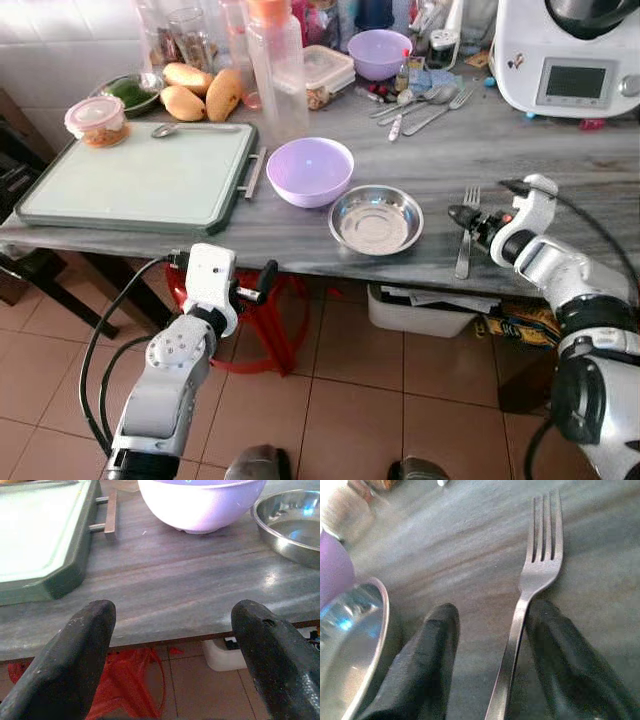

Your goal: Setting the table

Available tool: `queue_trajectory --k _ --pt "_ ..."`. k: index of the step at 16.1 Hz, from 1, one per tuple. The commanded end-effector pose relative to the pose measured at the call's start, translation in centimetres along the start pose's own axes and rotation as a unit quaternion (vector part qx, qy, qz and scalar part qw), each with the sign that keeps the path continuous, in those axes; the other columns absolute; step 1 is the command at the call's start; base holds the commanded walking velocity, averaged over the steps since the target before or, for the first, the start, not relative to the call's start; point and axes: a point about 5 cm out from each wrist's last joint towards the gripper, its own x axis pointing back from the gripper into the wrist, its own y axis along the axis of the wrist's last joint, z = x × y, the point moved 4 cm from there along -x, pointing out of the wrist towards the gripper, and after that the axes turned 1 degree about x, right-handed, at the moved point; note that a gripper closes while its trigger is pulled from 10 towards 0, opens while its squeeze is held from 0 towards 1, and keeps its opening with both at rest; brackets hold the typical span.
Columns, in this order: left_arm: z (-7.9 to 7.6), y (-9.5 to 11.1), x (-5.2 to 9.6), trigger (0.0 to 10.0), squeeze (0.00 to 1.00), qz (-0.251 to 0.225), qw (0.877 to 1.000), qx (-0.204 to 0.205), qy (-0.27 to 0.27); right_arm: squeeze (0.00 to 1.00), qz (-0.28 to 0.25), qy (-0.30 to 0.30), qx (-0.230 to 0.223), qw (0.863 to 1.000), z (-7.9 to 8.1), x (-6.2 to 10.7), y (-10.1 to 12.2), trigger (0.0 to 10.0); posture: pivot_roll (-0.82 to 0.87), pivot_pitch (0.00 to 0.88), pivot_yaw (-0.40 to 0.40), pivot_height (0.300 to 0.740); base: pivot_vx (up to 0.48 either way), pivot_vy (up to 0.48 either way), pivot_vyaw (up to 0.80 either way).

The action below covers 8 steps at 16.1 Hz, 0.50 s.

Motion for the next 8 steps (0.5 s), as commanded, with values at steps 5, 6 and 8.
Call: queue_trajectory --k 5,6,8 --pt "0.0 -0.1 -0.3 10.0 0.00 0.000 1.000 -0.001 0.003 1.00 0.013 -0.041 0.048 0.998 -0.1 0.2 -0.2 10.0 -0.01 0.017 0.074 0.740 0.000 0.000 0.00" --pt "0.0 -0.1 -0.4 10.0 0.00 0.000 1.000 0.000 0.003 1.00 0.008 -0.048 0.055 0.997 -0.1 0.2 0.1 10.0 -0.01 0.013 0.072 0.740 0.000 0.000 0.00" --pt "0.0 -0.2 -0.5 10.0 0.00 -0.001 1.000 0.001 0.005 1.00 -0.014 -0.060 0.094 0.994 0.0 0.5 1.0 10.0 -0.01 0.010 0.071 0.740 0.000 0.000 0.00"
